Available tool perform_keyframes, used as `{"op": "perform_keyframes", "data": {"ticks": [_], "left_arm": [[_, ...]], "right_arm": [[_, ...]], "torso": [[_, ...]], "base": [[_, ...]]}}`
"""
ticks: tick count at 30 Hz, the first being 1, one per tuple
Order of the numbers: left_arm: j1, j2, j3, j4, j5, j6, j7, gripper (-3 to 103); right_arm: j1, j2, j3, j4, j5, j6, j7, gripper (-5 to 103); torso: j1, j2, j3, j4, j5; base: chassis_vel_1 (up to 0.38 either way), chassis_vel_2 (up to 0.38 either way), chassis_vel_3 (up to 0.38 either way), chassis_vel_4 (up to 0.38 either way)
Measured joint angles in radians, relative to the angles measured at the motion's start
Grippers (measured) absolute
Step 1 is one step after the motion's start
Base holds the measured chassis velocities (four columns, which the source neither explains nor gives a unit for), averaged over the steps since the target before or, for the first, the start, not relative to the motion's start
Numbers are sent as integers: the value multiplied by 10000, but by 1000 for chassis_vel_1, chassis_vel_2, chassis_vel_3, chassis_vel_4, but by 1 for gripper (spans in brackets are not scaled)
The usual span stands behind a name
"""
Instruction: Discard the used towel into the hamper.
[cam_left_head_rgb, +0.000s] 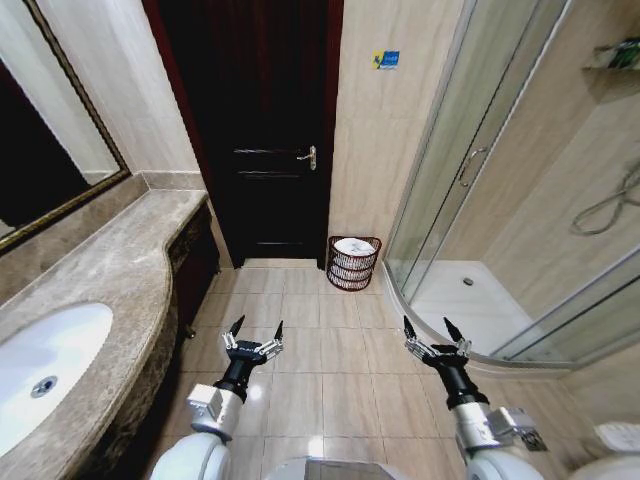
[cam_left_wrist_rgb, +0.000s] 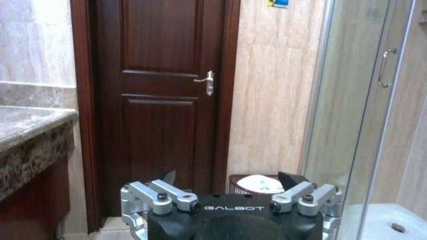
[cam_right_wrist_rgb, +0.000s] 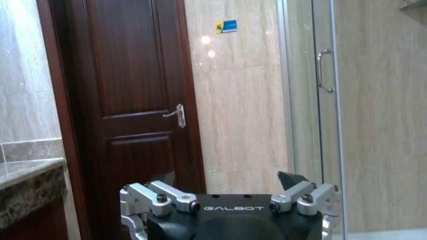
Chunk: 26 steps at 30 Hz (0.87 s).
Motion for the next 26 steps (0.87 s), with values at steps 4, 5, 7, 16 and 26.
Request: {"op": "perform_keyframes", "data": {"ticks": [4,5,7,16,26], "left_arm": [[0,0,0,1,0,0,0,100],[0,0,0,0,0,0,0,100],[0,0,0,0,0,0,-1,100],[0,0,0,0,0,0,-1,100],[0,0,0,0,0,0,0,100]], "right_arm": [[0,0,0,0,0,0,0,100],[0,0,0,0,0,0,0,100],[0,0,0,0,0,0,0,100],[0,0,0,0,0,0,0,100],[0,0,0,0,0,0,0,100]], "torso": [[0,0,0,0,0],[0,0,0,0,0],[0,0,0,0,0],[0,0,0,0,0],[0,0,0,0,0]], "base": [[0,0,0,0],[0,0,0,0],[0,0,0,0],[0,0,0,0],[0,0,0,0]]}}
